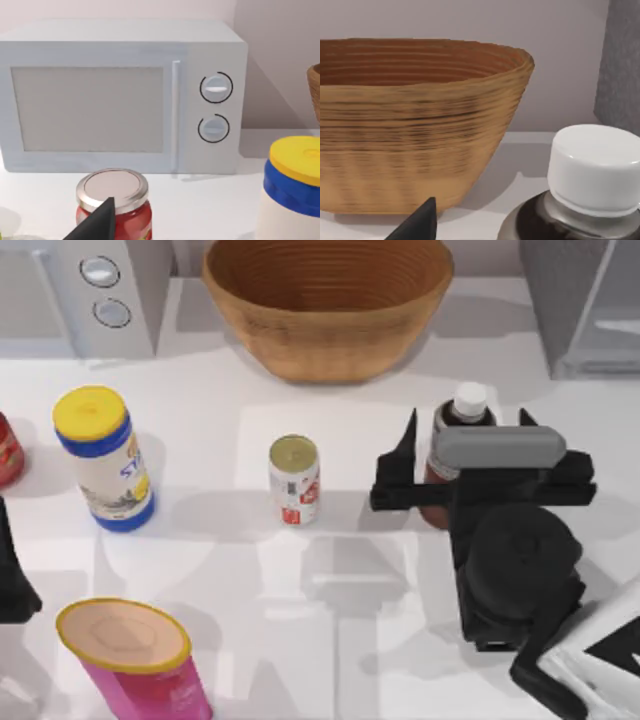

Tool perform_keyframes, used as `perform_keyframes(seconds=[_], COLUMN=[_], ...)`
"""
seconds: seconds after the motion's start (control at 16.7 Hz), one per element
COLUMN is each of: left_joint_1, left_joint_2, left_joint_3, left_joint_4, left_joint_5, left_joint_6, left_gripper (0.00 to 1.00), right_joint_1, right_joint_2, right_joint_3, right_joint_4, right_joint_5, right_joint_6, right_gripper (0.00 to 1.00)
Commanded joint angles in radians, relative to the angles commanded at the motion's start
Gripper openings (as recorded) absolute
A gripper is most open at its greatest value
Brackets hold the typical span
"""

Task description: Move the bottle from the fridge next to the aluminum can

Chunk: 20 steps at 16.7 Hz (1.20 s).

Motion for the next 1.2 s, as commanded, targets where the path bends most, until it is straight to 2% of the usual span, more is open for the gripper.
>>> perform_keyframes(seconds=[0.3,0.48,0.78,1.2], left_joint_1=[0.0,0.0,0.0,0.0], left_joint_2=[0.0,0.0,0.0,0.0], left_joint_3=[0.0,0.0,0.0,0.0], left_joint_4=[0.0,0.0,0.0,0.0], left_joint_5=[0.0,0.0,0.0,0.0], left_joint_6=[0.0,0.0,0.0,0.0], left_gripper=[1.0,1.0,1.0,1.0], right_joint_1=[-0.006,-0.034,-0.169,-0.453], right_joint_2=[-0.005,-0.099,-0.445,-1.107], right_joint_3=[0.004,0.011,-0.047,-0.242], right_joint_4=[-0.008,-0.067,-0.281,-0.73], right_joint_5=[-0.006,-0.053,-0.216,-0.511], right_joint_6=[-0.001,-0.004,-0.01,-0.016], right_gripper=[1.0,1.0,1.0,1.0])
